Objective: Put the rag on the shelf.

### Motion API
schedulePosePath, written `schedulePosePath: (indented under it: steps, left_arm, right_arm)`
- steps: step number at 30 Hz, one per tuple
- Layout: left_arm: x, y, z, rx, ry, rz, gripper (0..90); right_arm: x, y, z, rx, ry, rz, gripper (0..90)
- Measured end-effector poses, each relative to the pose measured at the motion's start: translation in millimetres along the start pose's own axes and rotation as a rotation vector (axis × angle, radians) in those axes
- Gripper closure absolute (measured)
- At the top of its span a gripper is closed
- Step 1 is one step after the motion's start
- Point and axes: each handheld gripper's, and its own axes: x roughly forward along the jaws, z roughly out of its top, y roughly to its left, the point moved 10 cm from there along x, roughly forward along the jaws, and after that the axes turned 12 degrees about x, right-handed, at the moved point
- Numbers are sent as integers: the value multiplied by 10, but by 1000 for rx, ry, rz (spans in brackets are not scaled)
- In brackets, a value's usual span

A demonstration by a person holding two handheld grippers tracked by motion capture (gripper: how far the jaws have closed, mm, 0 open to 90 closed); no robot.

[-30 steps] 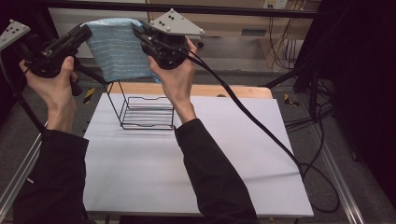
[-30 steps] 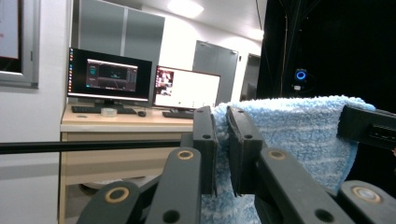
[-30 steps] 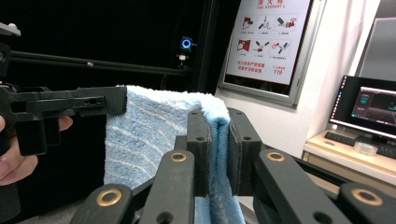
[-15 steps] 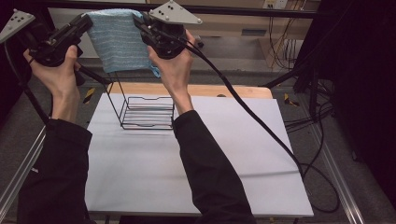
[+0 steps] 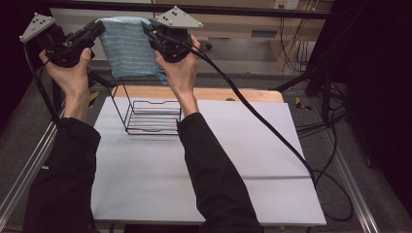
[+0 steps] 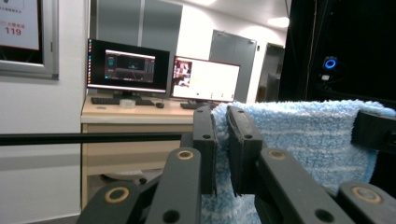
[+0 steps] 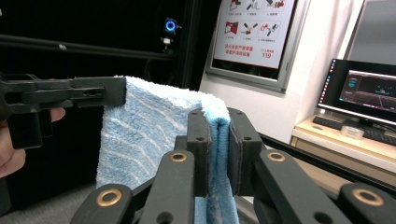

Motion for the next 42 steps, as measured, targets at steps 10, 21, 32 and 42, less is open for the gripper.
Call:
schedulePosePath:
  steps: [10, 21, 32, 42]
  left_arm:
    - [83, 53, -125, 5, 28, -9, 821]
    - [207, -4, -297, 24, 59, -30, 821]
    - [99, -1, -541, 37, 113, -59, 821]
    - [-17, -32, -692, 55, 137, -92, 821]
  right_arm:
    - [80, -79, -153, 40, 34, -6, 814]
    - [111, -266, -307, 64, 47, -11, 815]
    - [105, -225, -527, 70, 109, 4, 813]
    - [61, -195, -746, 122, 139, 39, 812]
